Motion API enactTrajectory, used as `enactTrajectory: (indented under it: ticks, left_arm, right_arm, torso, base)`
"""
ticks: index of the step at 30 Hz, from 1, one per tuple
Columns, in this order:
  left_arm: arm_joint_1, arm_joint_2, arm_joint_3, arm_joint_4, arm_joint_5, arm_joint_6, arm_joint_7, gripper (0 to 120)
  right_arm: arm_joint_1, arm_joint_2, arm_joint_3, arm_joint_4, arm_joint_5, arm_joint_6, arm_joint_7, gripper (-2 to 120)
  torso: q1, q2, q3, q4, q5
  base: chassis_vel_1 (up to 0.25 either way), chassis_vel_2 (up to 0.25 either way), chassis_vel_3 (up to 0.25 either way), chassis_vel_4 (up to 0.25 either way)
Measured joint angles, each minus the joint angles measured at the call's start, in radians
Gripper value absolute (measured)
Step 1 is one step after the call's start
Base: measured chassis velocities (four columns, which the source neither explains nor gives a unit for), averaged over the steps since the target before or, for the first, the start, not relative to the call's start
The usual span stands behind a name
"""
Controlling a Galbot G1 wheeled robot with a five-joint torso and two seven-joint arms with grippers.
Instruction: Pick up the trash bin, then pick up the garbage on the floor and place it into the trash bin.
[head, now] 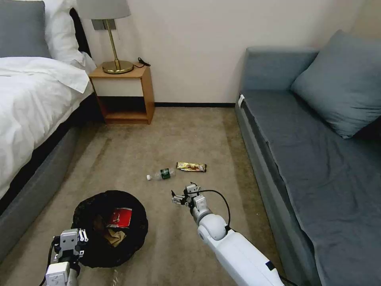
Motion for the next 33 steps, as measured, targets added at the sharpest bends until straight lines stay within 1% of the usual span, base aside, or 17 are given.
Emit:
enactTrajectory:
  ticks: [4,12,21,24,33]
  left_arm:
    - [-0.01,0.002,-0.001,0.001,0.001,0.007,0.0,3]
    - [-0.034,-0.001,0.003,0.006,0.014,0.019,0.0,3]
    - [-0.049,0.002,-0.006,0.007,0.013,0.028,0.002,3]
    - [-0.063,-0.002,-0.011,0.014,0.012,0.032,0.002,3]
    - [-0.075,0.004,-0.017,0.02,0.009,0.036,0.003,3]
  right_arm:
    - [0.013,-0.001,-0.002,-0.014,0.0,0.004,-0.004,100]
    - [0.039,0.001,-0.008,-0.051,0.002,0.013,-0.008,100]
    - [0.071,0.006,-0.02,-0.083,0.005,0.019,-0.008,100]
    - [0.091,0.013,-0.028,-0.109,0.009,0.029,-0.009,100]
    - [0.097,0.017,-0.032,-0.121,0.011,0.031,-0.01,100]
  torso:
    - [0.0,0.0,0.0,0.0,0.0]
    - [0.0,0.0,0.0,0.0,0.0]
    - [0.0,0.0,0.0,0.0,0.0001]
    - [0.0,0.0,0.0,0.0,-0.0001]
    - [0.0,0.0,0.0,0.0,0.0]
  base:
    - [0.0,0.0,0.0,0.0]
    - [-0.058,0.075,0.072,-0.062]
    - [-0.085,0.08,0.086,-0.085]
    - [-0.092,0.092,0.09,-0.094]
    - [-0.107,0.115,0.11,-0.108]
